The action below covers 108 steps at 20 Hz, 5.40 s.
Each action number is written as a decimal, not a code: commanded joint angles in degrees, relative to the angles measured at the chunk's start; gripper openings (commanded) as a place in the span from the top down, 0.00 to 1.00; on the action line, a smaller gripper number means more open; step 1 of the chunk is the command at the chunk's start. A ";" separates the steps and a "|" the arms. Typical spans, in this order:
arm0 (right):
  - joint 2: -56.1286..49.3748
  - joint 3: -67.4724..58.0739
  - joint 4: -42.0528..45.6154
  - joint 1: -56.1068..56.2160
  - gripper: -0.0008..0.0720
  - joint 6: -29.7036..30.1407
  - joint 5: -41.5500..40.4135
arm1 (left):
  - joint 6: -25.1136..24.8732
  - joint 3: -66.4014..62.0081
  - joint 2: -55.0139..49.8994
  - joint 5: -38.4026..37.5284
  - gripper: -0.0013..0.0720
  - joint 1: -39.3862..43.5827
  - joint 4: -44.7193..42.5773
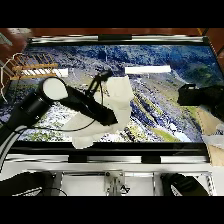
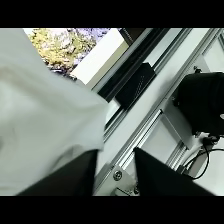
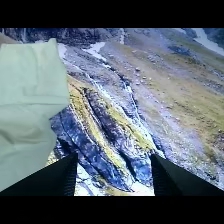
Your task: Fold the shirts.
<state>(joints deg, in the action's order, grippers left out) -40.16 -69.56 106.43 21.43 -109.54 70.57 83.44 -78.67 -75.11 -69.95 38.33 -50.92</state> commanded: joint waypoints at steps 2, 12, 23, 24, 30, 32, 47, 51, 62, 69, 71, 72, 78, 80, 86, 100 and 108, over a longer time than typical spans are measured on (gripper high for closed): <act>-1.07 0.02 -2.62 0.04 0.18 -1.03 0.24 | 3.85 4.70 2.21 0.92 0.20 -2.21 -0.39; -30.60 0.00 -41.40 0.22 0.18 12.50 -11.87 | 1.09 8.79 7.28 -2.91 0.20 -30.97 -6.75; -32.50 0.00 -43.04 0.22 0.18 15.32 6.58 | -4.79 4.20 -14.08 13.97 0.21 -20.55 -0.04; -32.30 0.00 -42.82 0.22 0.19 15.21 7.48 | -4.83 2.97 -15.80 13.77 0.27 -19.85 -0.04; -32.24 0.00 -49.62 0.24 0.19 16.44 9.33 | -4.85 -1.03 -20.39 13.79 0.79 -20.48 -0.70; -32.30 0.00 -49.13 2.47 0.19 15.91 7.82 | -6.14 -2.64 -20.35 12.63 0.90 -22.10 -0.70; -39.26 0.00 -36.28 20.98 0.19 -7.30 -11.74 | -11.04 -5.29 -20.17 5.18 0.90 -20.81 -0.52; -41.31 0.00 -34.77 21.00 0.31 -12.00 -11.91 | -11.91 -5.29 -20.13 5.20 0.90 -20.81 -0.48; -34.38 -1.44 -23.32 16.50 0.88 -1.14 -3.48 | -15.34 -7.08 -14.23 5.42 0.91 -21.33 -0.07; -21.66 -24.81 -6.88 10.75 0.88 16.94 -6.56 | -23.41 -22.77 -3.78 6.73 0.90 -18.36 12.81; -21.03 -31.63 -8.90 11.02 0.88 20.46 -9.57 | -23.39 -29.20 -0.68 11.54 0.91 -18.29 14.62; -21.05 -34.62 -11.28 11.04 0.88 22.29 -11.10 | -23.39 -31.91 0.61 14.19 0.91 -18.32 14.58; -21.03 -43.91 -26.21 11.04 0.88 30.84 -27.04 | -24.72 -39.74 8.57 24.57 0.91 -19.12 12.59; -21.03 -44.89 -24.96 10.99 0.88 30.99 -21.86 | -23.52 -39.69 11.39 22.75 0.91 -21.05 6.97; -24.92 -44.87 -25.44 10.99 0.88 31.41 12.68 | -11.93 -34.49 12.00 -6.01 0.90 -23.89 -7.96; -59.41 -44.83 -29.22 10.99 0.86 24.44 36.02 | -13.92 -1.18 -3.37 -4.26 0.90 -22.93 -9.11; -66.27 -44.83 -21.27 10.45 0.25 15.32 36.30 | -13.97 -1.20 -11.63 1.38 0.90 -22.60 -9.14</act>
<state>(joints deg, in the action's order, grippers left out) -104.90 -114.32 84.03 32.21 -88.25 103.00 69.54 -80.09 -84.55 -70.30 15.68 -60.05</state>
